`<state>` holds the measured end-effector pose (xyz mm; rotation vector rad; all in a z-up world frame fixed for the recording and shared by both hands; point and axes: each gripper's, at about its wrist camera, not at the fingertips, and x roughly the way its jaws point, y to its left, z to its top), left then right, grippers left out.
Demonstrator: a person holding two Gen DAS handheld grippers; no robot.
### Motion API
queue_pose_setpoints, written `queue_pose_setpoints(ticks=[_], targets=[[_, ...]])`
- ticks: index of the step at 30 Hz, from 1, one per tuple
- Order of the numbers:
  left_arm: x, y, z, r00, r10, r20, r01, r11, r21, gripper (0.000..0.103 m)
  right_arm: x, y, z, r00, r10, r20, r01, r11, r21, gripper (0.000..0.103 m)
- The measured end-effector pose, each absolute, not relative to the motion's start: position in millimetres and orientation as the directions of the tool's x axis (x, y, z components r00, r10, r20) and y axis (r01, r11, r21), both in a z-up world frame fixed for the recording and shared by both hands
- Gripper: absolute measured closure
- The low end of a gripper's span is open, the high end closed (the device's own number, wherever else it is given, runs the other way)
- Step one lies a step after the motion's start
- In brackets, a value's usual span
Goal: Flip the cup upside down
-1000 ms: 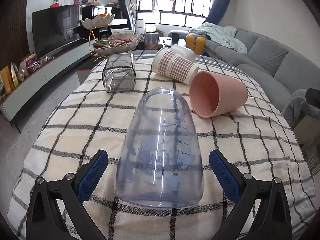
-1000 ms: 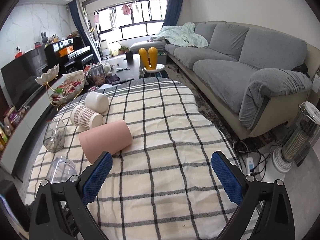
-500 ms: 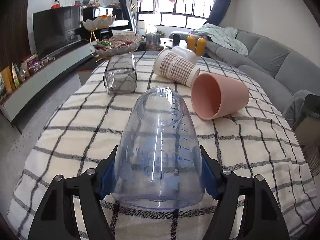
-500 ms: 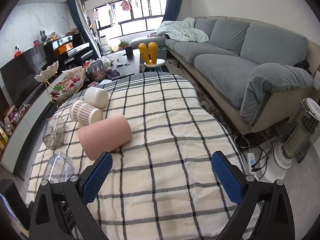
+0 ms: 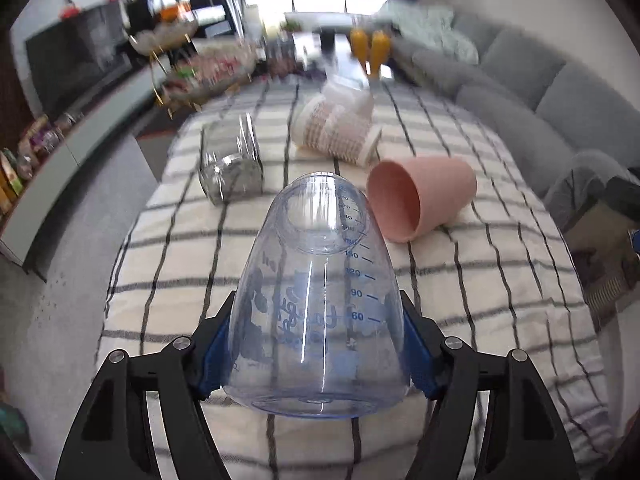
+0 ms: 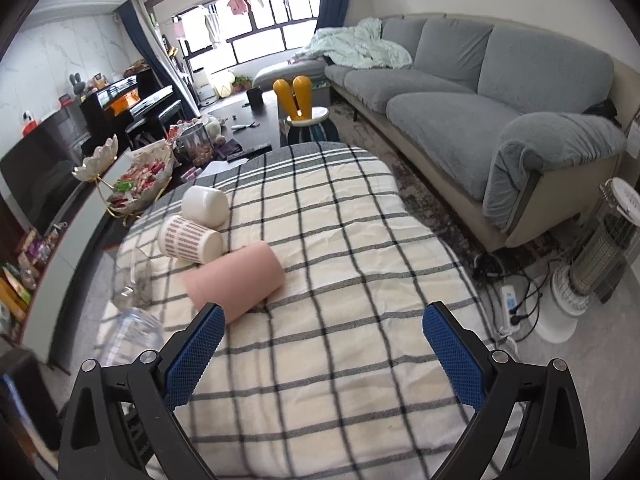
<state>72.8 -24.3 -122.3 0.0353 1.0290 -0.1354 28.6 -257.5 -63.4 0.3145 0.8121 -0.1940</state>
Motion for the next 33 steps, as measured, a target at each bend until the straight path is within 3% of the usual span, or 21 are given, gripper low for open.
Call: queue_pose_setpoints(ticks=[6,12,17,22,33], targets=[[100,-32,-108,0.245,-0.071,-0.967,0.213,0.977,-0.018,0.031,43,-268,-58,0.613,0.038,-0.789,0.347,0.884,0.313,0.003],[126,-49,-107,-0.034,-0.026,-0.999,0.296,0.955,-0.035,0.031,62,-279,-63,0.549,0.133,-0.825,0.409,0.819,0.404,0.003],[152,-55,-118,-0.272,0.041,-0.961,0.302,0.952,-0.045,0.031,81,-284,-66,0.519,0.201,-0.831,0.442,0.769,0.462,0.003],[179,-65,-128,-0.402,0.138,-0.905,0.344,0.939,-0.010,0.031,107,-285,-79,0.469,0.276,-0.839,0.475,0.722,0.503,0.003],[218,-75,-172,-0.538,0.271,-0.798,0.427,0.904,0.019,0.031,158,-294,-124,0.392,0.347,-0.852,0.544,0.660,0.519,0.003]])
